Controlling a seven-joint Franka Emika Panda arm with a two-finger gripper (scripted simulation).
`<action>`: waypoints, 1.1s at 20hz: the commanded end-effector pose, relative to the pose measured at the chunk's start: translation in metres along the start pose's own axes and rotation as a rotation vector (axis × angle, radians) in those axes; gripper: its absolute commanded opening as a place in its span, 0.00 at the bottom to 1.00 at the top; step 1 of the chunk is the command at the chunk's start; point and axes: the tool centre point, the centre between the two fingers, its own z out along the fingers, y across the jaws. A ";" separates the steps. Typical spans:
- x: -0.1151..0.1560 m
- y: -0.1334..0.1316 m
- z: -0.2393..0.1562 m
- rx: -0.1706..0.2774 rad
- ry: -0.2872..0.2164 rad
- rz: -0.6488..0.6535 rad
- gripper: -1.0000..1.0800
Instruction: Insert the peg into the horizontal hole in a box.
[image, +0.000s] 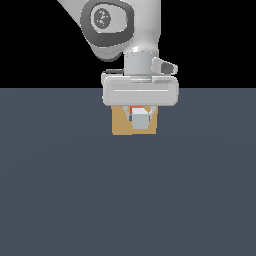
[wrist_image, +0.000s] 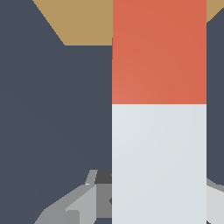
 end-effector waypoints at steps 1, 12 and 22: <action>-0.002 0.001 -0.001 -0.003 0.000 0.002 0.00; 0.000 0.001 -0.001 -0.002 0.000 -0.001 0.00; 0.057 0.000 -0.002 -0.004 0.001 -0.001 0.00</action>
